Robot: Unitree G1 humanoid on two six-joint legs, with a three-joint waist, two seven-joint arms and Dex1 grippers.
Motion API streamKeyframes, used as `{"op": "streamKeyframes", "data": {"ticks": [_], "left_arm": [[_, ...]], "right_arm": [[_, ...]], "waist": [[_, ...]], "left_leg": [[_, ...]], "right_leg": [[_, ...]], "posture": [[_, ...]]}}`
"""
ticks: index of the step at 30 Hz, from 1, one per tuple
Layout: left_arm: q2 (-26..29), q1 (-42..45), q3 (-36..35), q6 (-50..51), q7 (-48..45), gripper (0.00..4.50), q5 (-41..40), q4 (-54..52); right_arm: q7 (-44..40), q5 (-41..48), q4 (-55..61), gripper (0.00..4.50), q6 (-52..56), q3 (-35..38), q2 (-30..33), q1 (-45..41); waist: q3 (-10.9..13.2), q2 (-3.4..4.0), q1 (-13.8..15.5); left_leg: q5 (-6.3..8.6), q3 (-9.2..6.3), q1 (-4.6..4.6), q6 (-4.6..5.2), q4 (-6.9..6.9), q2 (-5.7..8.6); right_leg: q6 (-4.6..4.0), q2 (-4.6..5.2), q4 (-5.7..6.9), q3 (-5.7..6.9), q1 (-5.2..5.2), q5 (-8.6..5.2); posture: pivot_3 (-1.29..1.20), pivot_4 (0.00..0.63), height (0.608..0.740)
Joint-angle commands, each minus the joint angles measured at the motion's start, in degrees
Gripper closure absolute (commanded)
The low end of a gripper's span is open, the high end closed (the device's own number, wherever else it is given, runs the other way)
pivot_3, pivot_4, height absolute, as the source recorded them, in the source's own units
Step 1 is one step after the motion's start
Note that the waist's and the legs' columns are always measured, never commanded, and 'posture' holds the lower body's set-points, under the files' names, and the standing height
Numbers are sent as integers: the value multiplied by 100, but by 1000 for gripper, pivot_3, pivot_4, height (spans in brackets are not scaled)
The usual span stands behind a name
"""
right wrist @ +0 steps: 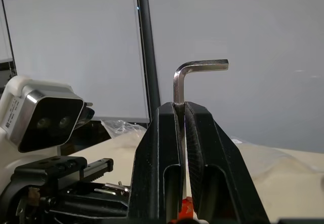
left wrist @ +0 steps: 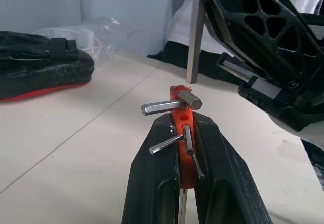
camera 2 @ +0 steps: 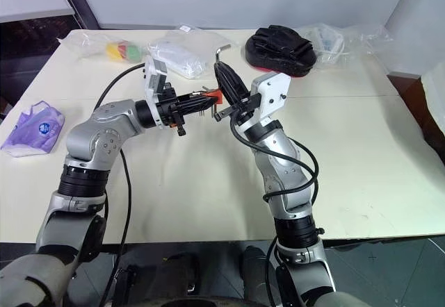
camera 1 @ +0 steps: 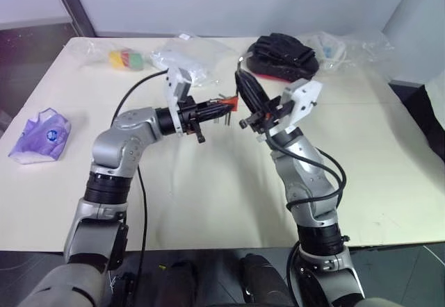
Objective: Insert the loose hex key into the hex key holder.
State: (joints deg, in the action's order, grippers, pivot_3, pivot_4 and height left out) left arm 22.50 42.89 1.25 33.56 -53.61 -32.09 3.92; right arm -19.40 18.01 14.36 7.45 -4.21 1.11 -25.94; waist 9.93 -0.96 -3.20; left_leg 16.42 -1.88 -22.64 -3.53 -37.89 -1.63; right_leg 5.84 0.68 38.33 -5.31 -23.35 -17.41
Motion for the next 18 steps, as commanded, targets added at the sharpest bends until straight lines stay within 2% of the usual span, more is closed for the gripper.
{"op": "streamKeyframes", "data": {"ticks": [1,18], "left_arm": [[32,106,-124,22,-49,4500,-133,-257],[10,109,-101,24,-39,4500,-133,-263]], "right_arm": [[-7,-36,75,4458,-119,-7,7,-82],[-72,-72,93,4458,-102,-47,25,-73]], "waist": [[0,0,1],[0,0,30]], "left_leg": [[0,0,0,0,0,0],[0,0,0,0,-1,0]], "right_leg": [[0,0,0,0,0,0],[0,0,0,0,0,0]], "posture": [[0,150,740],[0,150,740]]}}
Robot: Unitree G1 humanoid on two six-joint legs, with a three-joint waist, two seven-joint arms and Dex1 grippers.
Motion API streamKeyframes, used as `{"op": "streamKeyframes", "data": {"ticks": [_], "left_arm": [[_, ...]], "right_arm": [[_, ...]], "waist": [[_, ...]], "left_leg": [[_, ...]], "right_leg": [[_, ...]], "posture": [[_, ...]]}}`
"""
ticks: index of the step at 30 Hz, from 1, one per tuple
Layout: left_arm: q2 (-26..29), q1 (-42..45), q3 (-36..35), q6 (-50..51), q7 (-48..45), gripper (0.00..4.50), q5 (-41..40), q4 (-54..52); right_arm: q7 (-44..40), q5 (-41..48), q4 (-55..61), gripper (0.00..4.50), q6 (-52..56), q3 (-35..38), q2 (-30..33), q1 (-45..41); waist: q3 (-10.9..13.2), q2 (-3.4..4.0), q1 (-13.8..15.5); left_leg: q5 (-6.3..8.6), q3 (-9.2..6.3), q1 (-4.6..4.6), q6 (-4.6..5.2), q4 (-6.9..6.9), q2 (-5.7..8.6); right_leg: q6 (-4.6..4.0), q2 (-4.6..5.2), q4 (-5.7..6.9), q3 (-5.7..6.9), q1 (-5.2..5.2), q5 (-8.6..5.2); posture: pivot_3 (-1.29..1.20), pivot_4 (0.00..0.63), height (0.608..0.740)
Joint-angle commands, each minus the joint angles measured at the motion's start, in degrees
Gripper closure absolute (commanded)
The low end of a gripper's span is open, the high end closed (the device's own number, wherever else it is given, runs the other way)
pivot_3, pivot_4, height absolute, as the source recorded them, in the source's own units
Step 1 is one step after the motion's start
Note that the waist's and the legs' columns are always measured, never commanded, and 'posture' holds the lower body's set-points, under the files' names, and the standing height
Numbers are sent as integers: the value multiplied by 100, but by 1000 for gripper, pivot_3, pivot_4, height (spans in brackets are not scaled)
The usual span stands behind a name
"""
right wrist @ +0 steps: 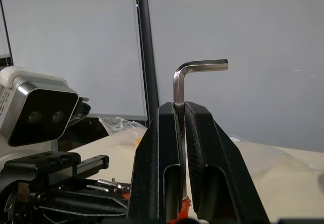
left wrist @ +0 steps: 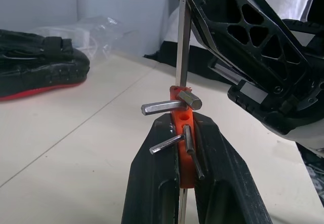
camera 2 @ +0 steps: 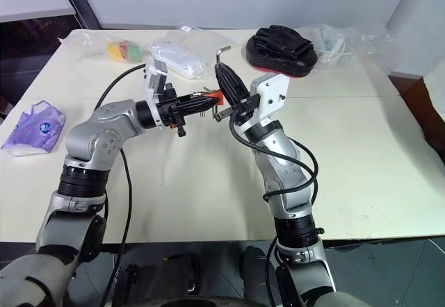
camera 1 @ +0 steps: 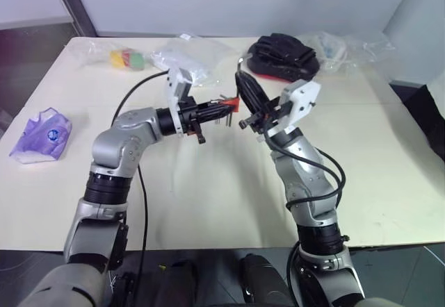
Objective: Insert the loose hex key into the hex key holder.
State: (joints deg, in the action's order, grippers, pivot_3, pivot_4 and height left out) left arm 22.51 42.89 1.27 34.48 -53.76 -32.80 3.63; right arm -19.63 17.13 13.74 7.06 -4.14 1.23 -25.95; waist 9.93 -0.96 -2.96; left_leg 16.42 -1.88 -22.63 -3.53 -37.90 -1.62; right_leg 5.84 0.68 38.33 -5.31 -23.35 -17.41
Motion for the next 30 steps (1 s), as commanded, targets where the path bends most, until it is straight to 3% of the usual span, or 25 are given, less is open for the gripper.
{"op": "streamKeyframes", "data": {"ticks": [1,30], "left_arm": [[7,111,-101,-68,-21,4500,-61,-232],[-56,149,-101,-103,-4,4500,-76,-225]], "right_arm": [[-55,18,162,4458,-55,-61,12,-71],[-82,1,44,4458,-93,101,242,-126]], "waist": [[0,0,13],[0,0,40]], "left_leg": [[0,0,0,0,0,0],[0,2,0,0,-2,0]], "right_leg": [[0,0,0,0,0,0],[0,-1,2,0,1,0]], "posture": [[0,150,740],[0,150,740]]}}
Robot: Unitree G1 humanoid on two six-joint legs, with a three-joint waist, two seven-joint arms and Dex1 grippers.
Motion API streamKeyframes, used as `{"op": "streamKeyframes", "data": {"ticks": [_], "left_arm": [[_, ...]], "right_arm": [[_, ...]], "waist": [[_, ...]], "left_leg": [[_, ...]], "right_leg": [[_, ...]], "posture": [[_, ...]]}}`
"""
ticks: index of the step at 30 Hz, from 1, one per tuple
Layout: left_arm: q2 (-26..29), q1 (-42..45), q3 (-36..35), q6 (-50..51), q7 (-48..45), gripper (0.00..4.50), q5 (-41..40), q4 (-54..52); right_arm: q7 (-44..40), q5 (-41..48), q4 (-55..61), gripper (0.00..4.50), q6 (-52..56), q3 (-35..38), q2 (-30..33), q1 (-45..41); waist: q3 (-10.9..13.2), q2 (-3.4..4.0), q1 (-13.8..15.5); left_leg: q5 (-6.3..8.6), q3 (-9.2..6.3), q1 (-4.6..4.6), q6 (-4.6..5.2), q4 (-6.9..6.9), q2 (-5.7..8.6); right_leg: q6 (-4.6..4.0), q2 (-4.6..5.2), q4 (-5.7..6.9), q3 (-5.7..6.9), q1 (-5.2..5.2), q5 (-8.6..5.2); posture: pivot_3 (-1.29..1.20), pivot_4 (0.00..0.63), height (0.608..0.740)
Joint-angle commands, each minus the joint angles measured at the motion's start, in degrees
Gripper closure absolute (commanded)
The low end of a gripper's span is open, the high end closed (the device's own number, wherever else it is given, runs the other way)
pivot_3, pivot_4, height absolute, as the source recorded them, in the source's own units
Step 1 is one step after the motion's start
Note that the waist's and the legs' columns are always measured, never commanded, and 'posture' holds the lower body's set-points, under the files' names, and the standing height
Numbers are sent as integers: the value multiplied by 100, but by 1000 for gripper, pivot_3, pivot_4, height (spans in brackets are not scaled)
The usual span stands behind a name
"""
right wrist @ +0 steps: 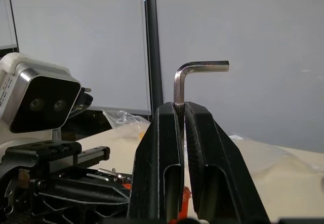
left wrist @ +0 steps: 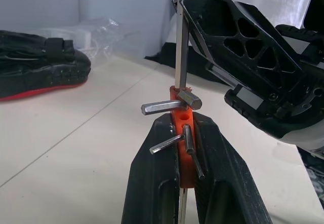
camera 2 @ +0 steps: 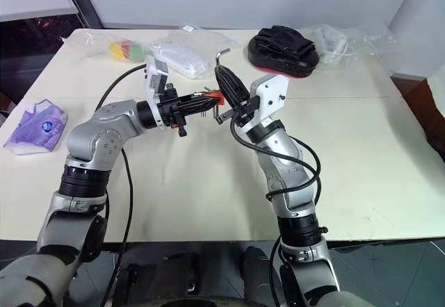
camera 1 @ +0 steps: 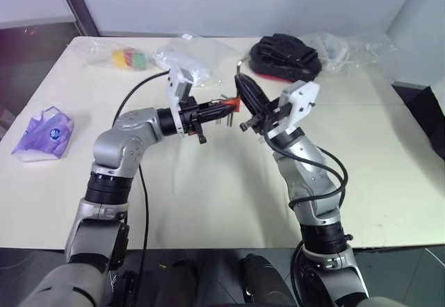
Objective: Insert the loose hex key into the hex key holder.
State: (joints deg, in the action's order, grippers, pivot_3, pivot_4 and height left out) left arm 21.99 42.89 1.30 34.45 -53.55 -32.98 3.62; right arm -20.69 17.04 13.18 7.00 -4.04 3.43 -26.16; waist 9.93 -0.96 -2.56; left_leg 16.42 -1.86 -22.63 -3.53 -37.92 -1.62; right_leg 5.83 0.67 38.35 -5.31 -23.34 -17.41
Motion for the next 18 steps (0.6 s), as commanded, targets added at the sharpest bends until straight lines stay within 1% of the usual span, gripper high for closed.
{"op": "streamKeyframes", "data": {"ticks": [1,6,9,13,14,18], "left_arm": [[-7,150,-108,-101,-22,4500,-59,-226],[-10,163,-124,-108,-13,4500,-58,-208],[-6,154,-127,-112,-12,4500,-58,-214],[-10,151,-129,-132,-9,4500,-51,-209],[-15,153,-134,-138,-2,4500,-52,-207],[-39,148,-157,-133,39,4500,-65,-198]], "right_arm": [[25,8,106,4458,-82,71,13,-79],[31,7,134,4458,-48,7,-21,8],[41,-3,143,3499,-42,5,-18,18],[25,27,221,1398,-3,21,25,79],[15,67,298,946,34,45,56,142],[-20,196,753,946,218,165,268,579]], "waist": [[0,0,0],[0,0,0],[0,0,0],[0,0,0],[0,0,1],[0,0,16]], "left_leg": [[0,0,0,0,0,0],[0,0,0,0,0,0],[0,0,0,0,0,0],[0,0,0,0,0,0],[0,0,0,0,0,0],[0,0,-2,0,0,1]], "right_leg": [[0,0,0,0,0,0],[0,0,0,0,0,0],[0,0,0,0,0,0],[0,0,0,0,0,0],[0,0,0,0,0,0],[0,1,0,1,1,0]], "posture": [[0,150,740],[0,150,740],[0,150,740],[0,150,740],[0,150,740],[0,150,740]]}}
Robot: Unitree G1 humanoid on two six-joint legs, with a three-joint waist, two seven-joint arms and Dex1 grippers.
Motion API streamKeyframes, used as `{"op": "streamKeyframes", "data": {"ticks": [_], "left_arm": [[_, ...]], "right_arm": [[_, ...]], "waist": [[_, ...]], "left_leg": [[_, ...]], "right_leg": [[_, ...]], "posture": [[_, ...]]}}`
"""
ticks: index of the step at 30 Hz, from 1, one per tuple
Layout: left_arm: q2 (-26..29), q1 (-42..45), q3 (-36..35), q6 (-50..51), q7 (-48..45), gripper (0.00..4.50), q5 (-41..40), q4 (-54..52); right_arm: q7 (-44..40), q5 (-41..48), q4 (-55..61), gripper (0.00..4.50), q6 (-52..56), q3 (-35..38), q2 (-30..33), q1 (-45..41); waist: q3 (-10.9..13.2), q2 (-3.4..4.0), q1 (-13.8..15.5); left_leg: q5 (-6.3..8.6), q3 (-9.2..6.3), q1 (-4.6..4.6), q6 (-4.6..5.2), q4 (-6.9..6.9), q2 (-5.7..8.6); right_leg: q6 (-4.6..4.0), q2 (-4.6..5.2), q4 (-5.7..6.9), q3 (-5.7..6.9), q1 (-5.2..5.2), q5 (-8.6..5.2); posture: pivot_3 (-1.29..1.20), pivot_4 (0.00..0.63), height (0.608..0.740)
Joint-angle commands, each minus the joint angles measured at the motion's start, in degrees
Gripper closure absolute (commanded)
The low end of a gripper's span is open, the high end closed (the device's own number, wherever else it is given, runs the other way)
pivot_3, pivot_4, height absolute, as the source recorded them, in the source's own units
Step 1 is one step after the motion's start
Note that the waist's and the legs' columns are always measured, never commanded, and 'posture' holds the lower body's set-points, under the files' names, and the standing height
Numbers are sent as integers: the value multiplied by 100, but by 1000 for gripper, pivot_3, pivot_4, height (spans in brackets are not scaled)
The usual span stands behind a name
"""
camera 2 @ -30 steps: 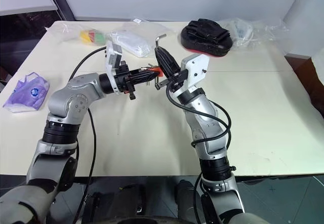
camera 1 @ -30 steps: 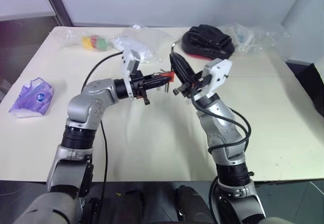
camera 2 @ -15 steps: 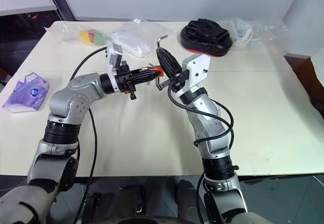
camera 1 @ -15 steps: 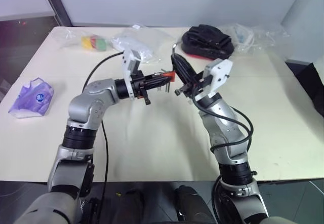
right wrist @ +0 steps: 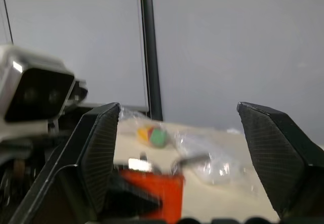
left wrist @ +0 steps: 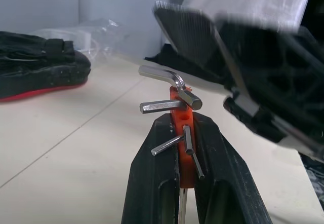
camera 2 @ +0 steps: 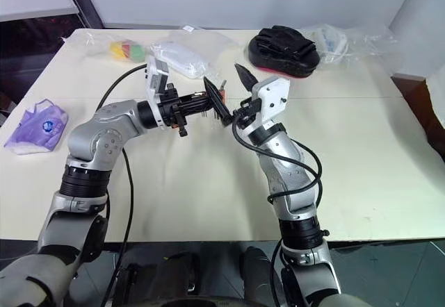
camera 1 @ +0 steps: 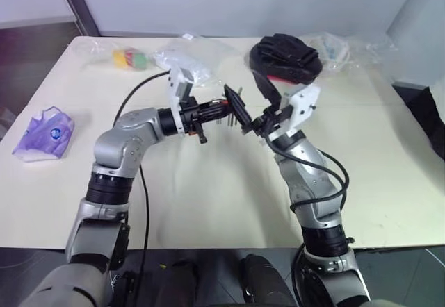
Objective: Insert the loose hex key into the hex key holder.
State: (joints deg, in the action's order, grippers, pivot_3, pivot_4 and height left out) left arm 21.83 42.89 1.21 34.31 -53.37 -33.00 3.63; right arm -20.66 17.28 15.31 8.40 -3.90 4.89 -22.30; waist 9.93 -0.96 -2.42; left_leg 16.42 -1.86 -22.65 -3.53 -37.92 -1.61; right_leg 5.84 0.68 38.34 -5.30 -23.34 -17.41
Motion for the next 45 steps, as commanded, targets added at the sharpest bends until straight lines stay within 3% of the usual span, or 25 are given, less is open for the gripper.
{"op": "streamKeyframes", "data": {"ticks": [1,9,16,22,29,33,38,45], "left_arm": [[-43,139,-162,-60,49,4500,-101,-199],[-499,78,-210,625,323,4500,-467,169],[-1417,-21,-63,1204,908,4500,-386,1018],[-1770,-13,-287,1672,1316,4500,-467,1517],[-1753,71,-390,1757,1470,4500,-308,2133],[-1607,-11,-215,1702,1313,2924,-97,2223],[-1354,-149,-188,1704,1251,229,42,1977],[-484,-488,79,861,952,103,608,882]], "right_arm": [[-25,223,737,946,153,211,214,399],[141,513,1745,946,607,785,761,1653],[144,133,2068,946,449,1214,1231,2891],[370,-20,2214,946,326,1127,1129,3167],[506,-261,2253,946,221,885,1010,3307],[516,-319,2208,889,202,849,991,3306],[464,-346,2152,889,211,828,1019,3283],[71,-273,2207,889,536,989,1516,3267]], "waist": [[0,0,7],[0,0,-1],[-1,0,33],[-1,1,-15],[-2,2,7],[-2,2,14],[-2,2,13],[-2,3,8]], "left_leg": [[0,0,0,0,-1,0],[0,0,9,1,-6,3],[1,-4,15,1,-7,11],[1,-2,21,2,-6,11],[1,-1,19,1,-6,12],[0,-1,19,1,-6,12],[0,-2,20,1,-6,12],[0,-1,22,0,-4,8]], "right_leg": [[0,1,0,-1,0,0],[0,-6,-2,-1,14,0],[2,-6,-9,-1,29,-2],[3,-12,-5,-8,28,-3],[3,-9,-9,-8,29,-3],[3,-9,-9,-8,30,-3],[3,-9,-8,-7,30,-3],[2,-9,-5,-7,29,-3]], "posture": [[0,150,740],[0,150,740],[0,150,740],[0,150,740],[0,150,740],[0,150,740],[0,150,740],[0,150,740]]}}
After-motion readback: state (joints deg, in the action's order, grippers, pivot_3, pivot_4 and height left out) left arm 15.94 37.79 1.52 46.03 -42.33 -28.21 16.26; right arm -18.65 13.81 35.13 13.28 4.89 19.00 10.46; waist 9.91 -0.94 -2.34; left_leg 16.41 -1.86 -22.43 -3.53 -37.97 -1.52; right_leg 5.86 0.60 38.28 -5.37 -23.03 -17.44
